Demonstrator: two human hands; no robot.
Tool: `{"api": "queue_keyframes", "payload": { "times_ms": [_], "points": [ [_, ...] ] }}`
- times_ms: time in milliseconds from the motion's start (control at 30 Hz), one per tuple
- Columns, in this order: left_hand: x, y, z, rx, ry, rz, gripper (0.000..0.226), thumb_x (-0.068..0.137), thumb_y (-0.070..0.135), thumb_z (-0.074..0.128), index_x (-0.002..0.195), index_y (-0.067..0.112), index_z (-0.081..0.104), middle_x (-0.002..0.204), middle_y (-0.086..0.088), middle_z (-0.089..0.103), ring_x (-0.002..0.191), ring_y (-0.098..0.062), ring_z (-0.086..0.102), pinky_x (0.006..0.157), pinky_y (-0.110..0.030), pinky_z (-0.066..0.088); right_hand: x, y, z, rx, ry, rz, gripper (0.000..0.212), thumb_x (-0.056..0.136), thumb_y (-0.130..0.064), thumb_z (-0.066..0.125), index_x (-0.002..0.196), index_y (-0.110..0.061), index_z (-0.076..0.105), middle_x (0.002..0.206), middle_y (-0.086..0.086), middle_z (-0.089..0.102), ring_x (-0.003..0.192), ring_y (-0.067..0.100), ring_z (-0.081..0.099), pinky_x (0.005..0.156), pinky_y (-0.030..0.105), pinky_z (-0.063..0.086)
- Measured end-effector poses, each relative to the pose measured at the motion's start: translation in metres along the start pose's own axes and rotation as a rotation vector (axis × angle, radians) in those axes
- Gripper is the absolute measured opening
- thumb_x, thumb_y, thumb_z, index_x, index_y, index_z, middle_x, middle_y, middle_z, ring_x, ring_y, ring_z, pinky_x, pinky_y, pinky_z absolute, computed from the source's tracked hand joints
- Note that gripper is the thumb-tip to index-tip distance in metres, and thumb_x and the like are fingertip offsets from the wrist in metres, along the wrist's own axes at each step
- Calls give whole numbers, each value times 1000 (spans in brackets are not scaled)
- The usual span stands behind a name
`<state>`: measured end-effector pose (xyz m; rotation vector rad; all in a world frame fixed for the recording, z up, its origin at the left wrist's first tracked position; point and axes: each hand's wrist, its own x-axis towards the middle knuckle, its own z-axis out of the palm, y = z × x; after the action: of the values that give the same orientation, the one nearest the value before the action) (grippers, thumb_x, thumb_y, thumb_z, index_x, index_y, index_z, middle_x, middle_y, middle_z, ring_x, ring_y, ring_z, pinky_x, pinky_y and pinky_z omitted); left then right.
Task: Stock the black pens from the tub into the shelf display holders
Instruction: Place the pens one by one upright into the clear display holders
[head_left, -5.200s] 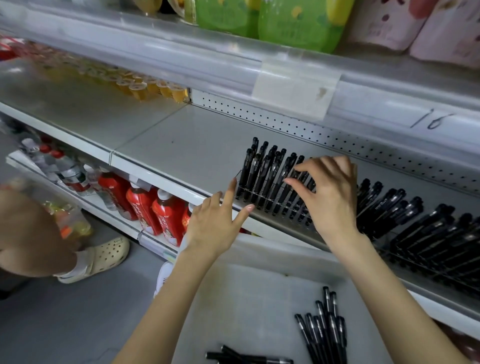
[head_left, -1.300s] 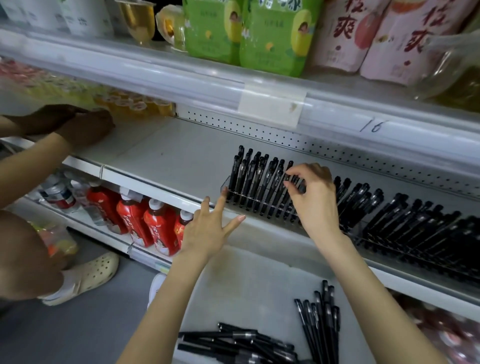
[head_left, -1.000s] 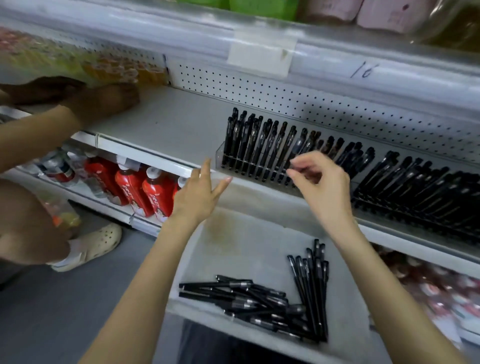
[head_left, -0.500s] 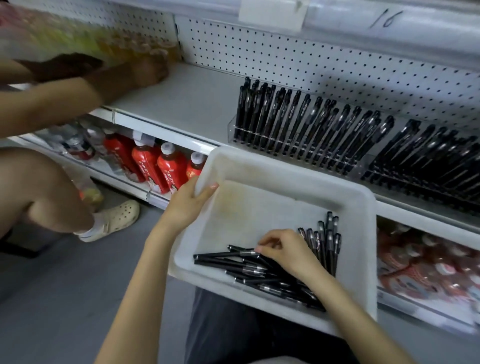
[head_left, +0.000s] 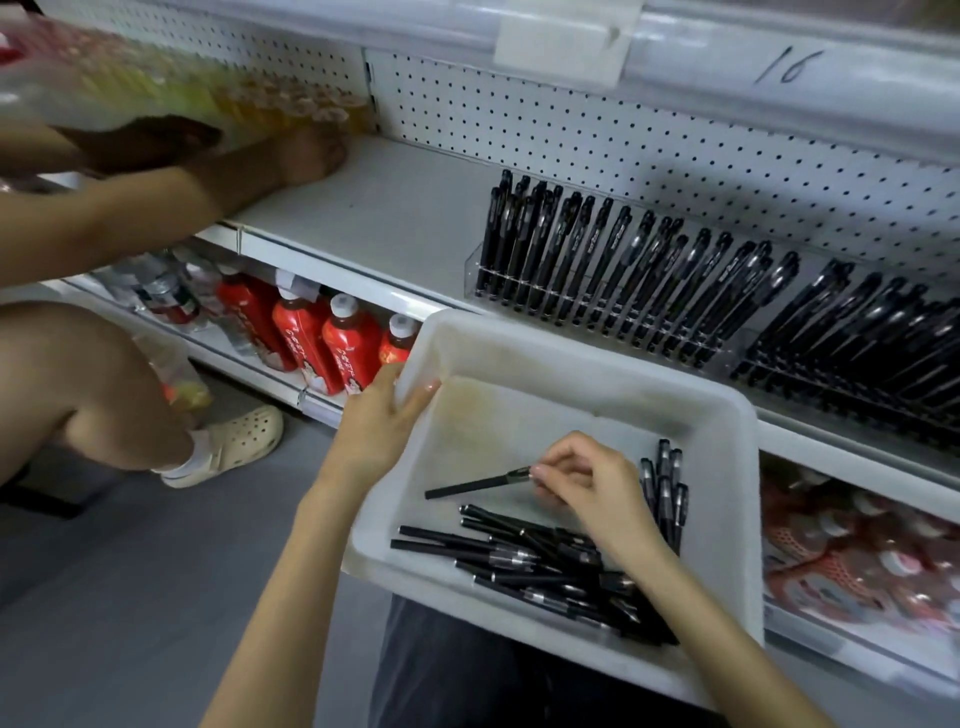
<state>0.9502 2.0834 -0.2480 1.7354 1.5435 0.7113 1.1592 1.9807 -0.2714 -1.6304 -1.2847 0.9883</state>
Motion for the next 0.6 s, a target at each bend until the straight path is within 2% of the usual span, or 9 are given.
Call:
{"api": "queue_keyframes", "payload": {
  "times_ms": [100, 167, 267, 367, 467, 600],
  "points": [
    [-1, 2, 1, 157, 131, 106, 46, 93, 47, 48, 128, 18, 47, 107, -3, 63, 95, -23, 60, 74, -35, 49, 9, -10, -14, 47, 58, -41, 17, 79, -6, 72, 78, -20, 64, 76, -2, 71, 74, 15, 69, 73, 30, 55],
    [-1, 7, 2, 242, 189, 134, 51, 93, 49, 46, 134, 17, 43, 122, -6, 57, 104, -26, 57, 78, -37, 48, 15, -20, -25, 44, 84, -65, 18, 78, -4, 73, 81, -19, 65, 80, -4, 72, 78, 14, 68, 73, 24, 53],
    [5, 24, 0, 315, 239, 174, 53, 93, 48, 44, 135, 15, 43, 128, -8, 51, 106, -28, 55, 77, -37, 46, 25, -40, -42, 45, 128, -143, 20, 78, -3, 73, 86, -20, 67, 86, -7, 72, 84, 8, 68, 75, 21, 53],
    [23, 39, 2, 386, 210, 246, 57, 92, 49, 44, 137, 13, 43, 135, -8, 46, 113, -28, 53, 82, -39, 46, 37, -61, -60, 99, 205, -225, 21, 77, -1, 73, 89, -17, 69, 87, -5, 72, 86, 10, 68, 77, 21, 53],
    [50, 51, 6, 425, 138, 284, 66, 89, 57, 37, 139, 14, 40, 141, -8, 40, 121, -28, 48, 87, -40, 46, 50, -81, -76, 220, 313, -218, 20, 79, -2, 71, 92, -17, 69, 88, -1, 70, 86, 13, 68, 75, 22, 55],
    [80, 61, 15, 426, 62, 259, 78, 86, 64, 29, 147, 16, 26, 151, -9, 29, 136, -26, 33, 104, -40, 36, 69, -96, -89, 231, 609, -268, 23, 81, -12, 72, 95, -27, 62, 95, 0, 68, 88, 15, 68, 79, 32, 56]
  ]
}}
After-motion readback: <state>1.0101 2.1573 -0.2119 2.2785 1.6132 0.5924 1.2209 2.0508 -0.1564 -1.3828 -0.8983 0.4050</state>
